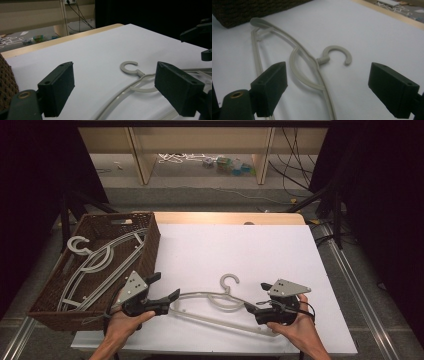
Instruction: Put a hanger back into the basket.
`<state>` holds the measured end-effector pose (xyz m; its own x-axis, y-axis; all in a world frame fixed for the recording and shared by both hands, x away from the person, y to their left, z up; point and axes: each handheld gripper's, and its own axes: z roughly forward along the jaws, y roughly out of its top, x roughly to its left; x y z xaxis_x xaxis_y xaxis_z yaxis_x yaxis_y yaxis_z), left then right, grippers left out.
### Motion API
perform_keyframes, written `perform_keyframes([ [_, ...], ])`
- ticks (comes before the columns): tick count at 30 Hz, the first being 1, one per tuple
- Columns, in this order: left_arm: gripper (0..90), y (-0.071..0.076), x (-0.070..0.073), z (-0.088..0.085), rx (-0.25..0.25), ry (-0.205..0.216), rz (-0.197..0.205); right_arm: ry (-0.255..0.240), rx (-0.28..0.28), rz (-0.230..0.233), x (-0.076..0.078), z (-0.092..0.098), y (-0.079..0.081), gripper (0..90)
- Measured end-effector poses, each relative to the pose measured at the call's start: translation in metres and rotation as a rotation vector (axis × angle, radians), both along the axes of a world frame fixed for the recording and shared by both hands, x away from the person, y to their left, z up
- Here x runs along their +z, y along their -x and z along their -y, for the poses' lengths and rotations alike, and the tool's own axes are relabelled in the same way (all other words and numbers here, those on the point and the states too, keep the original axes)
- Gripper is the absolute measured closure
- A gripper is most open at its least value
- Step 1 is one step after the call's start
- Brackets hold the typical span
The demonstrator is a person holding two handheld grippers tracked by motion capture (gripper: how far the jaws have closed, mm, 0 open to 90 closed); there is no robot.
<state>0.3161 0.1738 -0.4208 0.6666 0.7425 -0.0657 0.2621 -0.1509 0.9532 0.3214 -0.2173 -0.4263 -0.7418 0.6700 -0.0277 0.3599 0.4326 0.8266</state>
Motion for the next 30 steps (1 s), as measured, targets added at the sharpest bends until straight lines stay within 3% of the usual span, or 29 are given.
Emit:
perform_keyframes([
  [2, 15.9, 0.000, -0.002, 0.002, -0.006, 0.015, -0.006, 0.020, 0.007, -0.022, -0.002, -0.002, -0.002, 16.6],
  [4, 15.9, 0.002, -0.001, 0.002, -0.009, -0.007, -0.003, 0.049, 0.009, -0.046, -0.004, -0.004, -0.005, 16.7],
  [7, 15.9, 0.003, -0.002, 0.004, -0.012, -0.010, -0.004, 0.098, 0.036, -0.056, -0.007, -0.007, -0.013, 19.3],
  [14, 15.9, 0.003, -0.005, 0.005, -0.018, -0.011, -0.007, 0.197, 0.065, -0.126, -0.019, -0.012, -0.027, 24.6],
  [15, 15.9, 0.003, -0.005, 0.005, -0.019, -0.011, -0.009, 0.231, 0.064, -0.166, -0.019, -0.013, -0.026, 25.5],
  [17, 15.9, 0.003, -0.005, 0.005, -0.020, -0.014, -0.007, 0.266, 0.074, -0.176, -0.023, -0.015, -0.028, 30.3],
  [18, 15.9, 0.003, -0.005, 0.005, -0.020, -0.014, -0.007, 0.279, 0.079, -0.209, -0.023, -0.016, -0.029, 32.6],
  [26, 16.0, 0.003, -0.005, 0.005, -0.024, -0.009, -0.011, 0.341, 0.108, -0.291, -0.032, -0.022, -0.045, 49.6],
  [30, 16.0, 0.003, -0.005, 0.005, -0.017, 0.003, -0.021, 0.355, 0.112, -0.303, -0.033, -0.024, -0.050, 55.3],
])
